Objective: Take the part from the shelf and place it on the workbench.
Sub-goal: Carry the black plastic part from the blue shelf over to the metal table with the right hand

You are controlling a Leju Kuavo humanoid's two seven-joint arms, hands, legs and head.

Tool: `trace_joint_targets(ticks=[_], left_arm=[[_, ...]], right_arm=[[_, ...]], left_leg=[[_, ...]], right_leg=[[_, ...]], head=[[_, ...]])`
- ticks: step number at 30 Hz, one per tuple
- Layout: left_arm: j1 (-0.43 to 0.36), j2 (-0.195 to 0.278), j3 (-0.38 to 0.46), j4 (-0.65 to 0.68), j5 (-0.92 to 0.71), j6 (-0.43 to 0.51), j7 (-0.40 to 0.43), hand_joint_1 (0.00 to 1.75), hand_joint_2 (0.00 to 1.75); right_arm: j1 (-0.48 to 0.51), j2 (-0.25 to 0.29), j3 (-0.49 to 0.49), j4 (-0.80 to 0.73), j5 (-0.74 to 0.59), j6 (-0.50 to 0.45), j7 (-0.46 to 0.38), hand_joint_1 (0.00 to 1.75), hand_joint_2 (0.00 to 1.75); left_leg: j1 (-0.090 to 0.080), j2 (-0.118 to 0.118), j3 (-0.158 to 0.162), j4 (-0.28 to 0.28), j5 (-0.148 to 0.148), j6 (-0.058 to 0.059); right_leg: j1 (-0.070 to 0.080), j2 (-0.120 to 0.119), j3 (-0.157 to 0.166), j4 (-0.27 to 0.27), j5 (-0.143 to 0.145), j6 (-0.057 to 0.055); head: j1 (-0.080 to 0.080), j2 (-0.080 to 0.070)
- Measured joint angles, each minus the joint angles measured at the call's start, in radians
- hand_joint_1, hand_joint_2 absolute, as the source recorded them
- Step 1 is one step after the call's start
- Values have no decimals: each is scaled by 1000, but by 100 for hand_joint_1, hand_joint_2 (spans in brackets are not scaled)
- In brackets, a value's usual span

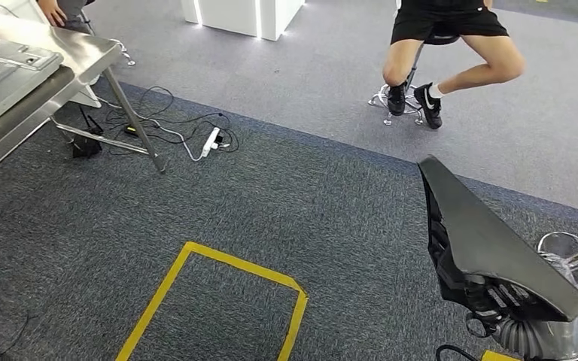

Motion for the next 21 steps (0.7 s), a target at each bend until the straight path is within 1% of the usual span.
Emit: trace_joint_targets(ticks=[1, 2, 3, 4, 5, 6, 7, 8, 9, 10, 11, 12, 13, 14, 15, 16, 17, 18, 19, 20, 21], left_arm=[[0, 0, 1, 0, -2, -1, -2, 0, 175], [0, 0, 1, 0, -5, -3, -5, 0, 175], [0, 0, 2, 0, -7, -4, -7, 0, 175], [0, -1, 2, 0, -8, -5, -9, 0, 175], [0, -1, 2, 0, -9, -6, -11, 0, 175], [0, -2, 2, 0, -10, -7, -13, 0, 175], [1, -3, 2, 0, -12, -8, -14, 0, 175], [2, -3, 2, 0, -13, -8, -15, 0, 175], [4, -2, 2, 0, -14, -8, -17, 0, 175], [4, -2, 3, 0, -15, -8, -17, 0, 175], [4, -1, 3, 0, -15, -8, -18, 0, 175], [3, 0, 3, 0, -16, -8, -18, 0, 175], [1, 0, 3, 0, -16, -8, -18, 0, 175], [0, 0, 3, 0, -16, -8, -18, 0, 175], [0, 0, 3, 0, -16, -8, -18, 0, 175], [1, 0, 3, 0, -16, -8, -18, 0, 175], [2, 0, 3, 0, -16, -8, -18, 0, 175], [2, 1, 3, 0, -16, -8, -18, 0, 175], [2, 0, 3, 0, -16, -8, -18, 0, 175], [2, 0, 3, 0, -16, -8, -18, 0, 175], [1, 0, 3, 0, -16, -8, -19, 0, 175]], right_arm=[[0, 0, 0, 2, 0, 1, 0, 175, 175], [0, -1, 0, 2, 0, 2, 0, 175, 175], [0, -2, -1, 3, 0, 2, 0, 175, 175], [-1, -3, -2, 3, 0, 2, 0, 175, 175], [-2, -5, -4, 3, 0, 2, 0, 175, 175], [-2, -6, -5, 2, 0, 2, 0, 175, 175], [-3, -8, -6, 2, 0, 2, 0, 175, 175], [-4, -8, -7, 2, 0, 2, 0, 175, 175], [-4, -9, -7, 2, 0, 2, 0, 175, 175], [-4, -9, -7, 2, 0, 2, 0, 175, 175], [-4, -9, -7, 1, 0, 2, 0, 175, 175], [-4, -9, -7, 0, 0, 3, 0, 175, 175], [-4, -9, -7, 0, 0, 3, 0, 175, 175], [-4, -9, -7, -1, 0, 4, 0, 175, 175], [-4, -9, -7, -1, 0, 5, 0, 175, 175], [-4, -9, -7, -1, 0, 5, 0, 175, 175], [-4, -9, -7, -1, 0, 6, 0, 175, 175], [-4, -9, -7, -1, 0, 7, 0, 175, 175], [-4, -9, -7, -1, 0, 7, 0, 175, 175], [-5, -9, -7, -1, 0, 8, 1, 175, 175], [-5, -9, -7, -1, 0, 9, 1, 175, 175]], left_leg=[[-4, -10, 0, 2, -1, 1], [-7, -21, 1, 4, -1, 2], [-9, -31, 2, 5, -2, 3], [-10, -40, 2, 7, -2, 2], [-11, -49, 0, 8, -2, 1], [-10, -57, -3, 10, -1, -3], [-9, -63, -7, 10, 1, -7], [-8, -70, -9, 9, 2, -11], [-7, -71, -11, 11, 2, -16], [-8, -61, -15, 20, -6, -20], [-8, -43, -28, 48, -24, -26], [-7, -22, -50, 93, -51, -32], [-3, -3, -79, 154, -82, -39], [2, 7, -111, 216, -109, -45], [8, 12, -134, 260, -121, -51], [14, 16, -141, 273, -117, -56], [20, 20, -127, 245, -93, -61], [25, 29, -96, 185, -58, -66], [27, 43, -60, 115, -31, -70], [27, 52, -30, 57, -11, -69], [25, 58, -13, 23, -4, -64]], right_leg=[[2, 2, -5, 1, 15, -5], [5, 3, 6, -30, 43, -10], [8, 10, 34, -94, 83, -18], [12, 26, 65, -161, 113, -26], [15, 39, 89, -216, 134, -32], [19, 49, 105, -255, 147, -37], [21, 52, 108, -267, 146, -39], [22, 44, 108, -273, 149, -39], [20, 36, 111, -279, 152, -42], [17, 28, 116, -287, 155, -47], [14, 18, 121, -296, 159, -51], [12, 9, 125, -302, 161, -55], [13, 0, 127, -305, 161, -57], [13, -10, 127, -305, 161, -57], [13, -18, 128, -305, 160, -56], [12, -26, 128, -304, 158, -55], [10, -34, 129, -303, 156, -51], [8, -41, 131, -301, 153, -47], [7, -47, 132, -298, 149, -40], [7, -53, 133, -294, 144, -33], [8, -58, 134, -291, 140, -26]], head=[[0, 0], [0, 0], [0, 0], [0, 0], [0, 0], [0, 0], [0, 0], [0, 0], [0, 0], [-1, 0], [-2, 0], [-3, 0], [-4, 0], [-5, 0], [-5, 0], [-5, 0], [-5, 0], [-5, 0], [-5, 0], [-4, 0], [-4, 0]])
